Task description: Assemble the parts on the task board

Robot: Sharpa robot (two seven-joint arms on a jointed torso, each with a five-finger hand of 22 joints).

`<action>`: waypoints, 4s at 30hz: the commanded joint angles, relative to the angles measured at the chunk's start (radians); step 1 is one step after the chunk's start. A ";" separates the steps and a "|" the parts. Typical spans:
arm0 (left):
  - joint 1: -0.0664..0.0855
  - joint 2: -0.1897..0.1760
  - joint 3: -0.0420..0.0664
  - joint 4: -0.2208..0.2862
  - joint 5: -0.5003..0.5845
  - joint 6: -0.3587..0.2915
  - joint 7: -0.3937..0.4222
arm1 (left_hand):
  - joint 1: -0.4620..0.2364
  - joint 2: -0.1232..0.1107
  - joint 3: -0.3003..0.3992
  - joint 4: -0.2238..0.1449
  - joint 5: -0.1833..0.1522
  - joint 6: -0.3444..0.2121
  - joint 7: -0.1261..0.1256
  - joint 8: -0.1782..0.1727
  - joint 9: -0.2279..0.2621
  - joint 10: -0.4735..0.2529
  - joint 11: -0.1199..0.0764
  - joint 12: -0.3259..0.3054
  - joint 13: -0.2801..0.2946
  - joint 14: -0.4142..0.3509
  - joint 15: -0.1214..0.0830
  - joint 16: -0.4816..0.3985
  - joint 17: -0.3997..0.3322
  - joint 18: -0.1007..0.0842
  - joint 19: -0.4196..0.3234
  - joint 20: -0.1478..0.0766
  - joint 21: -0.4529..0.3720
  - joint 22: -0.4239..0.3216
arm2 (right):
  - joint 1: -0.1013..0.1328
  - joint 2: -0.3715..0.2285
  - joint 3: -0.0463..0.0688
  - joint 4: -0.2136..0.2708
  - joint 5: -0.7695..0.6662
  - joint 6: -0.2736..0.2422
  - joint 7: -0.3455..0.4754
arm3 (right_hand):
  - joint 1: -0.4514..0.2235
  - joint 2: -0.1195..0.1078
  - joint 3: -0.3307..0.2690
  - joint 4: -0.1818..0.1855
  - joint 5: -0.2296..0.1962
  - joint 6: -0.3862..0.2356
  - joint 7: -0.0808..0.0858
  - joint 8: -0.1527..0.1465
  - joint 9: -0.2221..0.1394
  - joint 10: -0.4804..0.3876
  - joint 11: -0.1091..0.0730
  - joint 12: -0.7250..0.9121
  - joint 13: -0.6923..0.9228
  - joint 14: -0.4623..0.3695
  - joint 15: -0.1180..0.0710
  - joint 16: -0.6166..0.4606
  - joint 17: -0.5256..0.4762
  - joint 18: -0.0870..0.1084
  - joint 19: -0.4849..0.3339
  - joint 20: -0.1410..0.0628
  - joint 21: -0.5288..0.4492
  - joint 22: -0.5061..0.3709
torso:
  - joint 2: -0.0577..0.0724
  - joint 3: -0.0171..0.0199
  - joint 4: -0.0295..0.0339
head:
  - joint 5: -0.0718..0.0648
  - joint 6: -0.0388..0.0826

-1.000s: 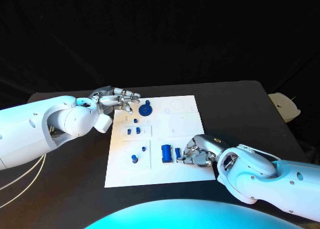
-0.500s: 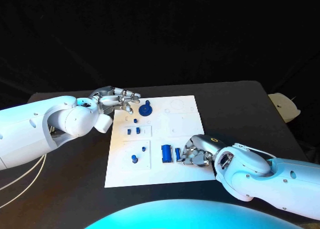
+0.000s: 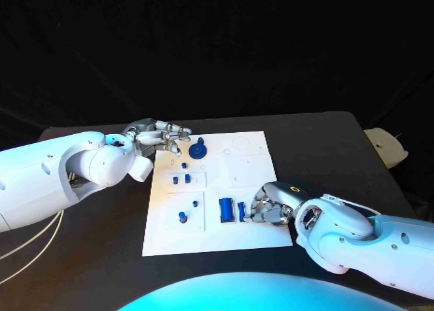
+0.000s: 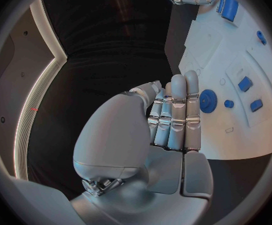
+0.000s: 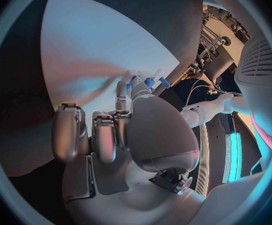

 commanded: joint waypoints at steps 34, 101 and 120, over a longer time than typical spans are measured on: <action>-0.049 0.216 -0.008 -0.330 0.310 -0.130 0.432 | -0.027 -0.001 -0.044 0.023 0.000 -0.030 0.005 0.012 -0.002 -0.043 0.026 -0.045 -0.032 -0.150 0.076 -0.533 -0.226 0.011 -0.164 0.087 -0.349 -0.216 | 0.208 0.271 0.002 -0.761 1.371 0.094 0.856 | 0.190 0.012 0.101 -0.018 -0.001 -0.186 0.166 -0.242 -0.250 -0.389 0.171 -1.284 -0.956 -0.344 0.175 -1.262 -0.910 0.134 -0.475 0.172 -1.253 -0.459 | -0.122 -0.0456 -0.0039 | 0.020 0.152; -0.130 0.149 0.014 0.007 0.128 -0.552 0.528 | -1.354 0.120 -0.427 -0.123 -0.176 -0.940 -0.194 -0.113 -0.069 -1.016 -0.116 -0.244 -0.095 -1.133 -0.034 -0.925 -0.394 -0.171 -1.038 -0.120 -0.817 -0.563 | 0.103 0.171 0.114 -0.336 1.527 -0.379 1.032 | -1.241 -0.008 0.082 -0.257 -0.238 -1.149 -0.019 -0.306 -0.582 -1.468 0.049 -1.457 -1.313 -1.466 0.100 -1.565 -1.307 -0.045 -1.468 -0.012 -1.315 -1.307 | -0.104 -0.0209 0.0689 | 0.005 0.253; -0.130 0.149 0.014 0.007 0.128 -0.552 0.528 | -1.459 0.120 -0.427 -0.123 -0.176 -1.011 -0.194 -0.113 -0.069 -1.089 -0.116 -0.244 -0.095 -1.133 -0.034 -0.925 -0.394 -0.171 -1.038 -0.120 -0.817 -0.563 | 0.103 0.171 0.114 -0.336 1.527 -0.379 1.032 | -1.320 -0.008 0.082 -0.257 -0.238 -1.149 -0.019 -0.306 -0.582 -1.468 0.049 -1.457 -1.313 -1.466 0.100 -1.565 -1.307 -0.045 -1.468 -0.012 -1.315 -1.307 | -0.104 -0.0209 0.0689 | 0.005 0.253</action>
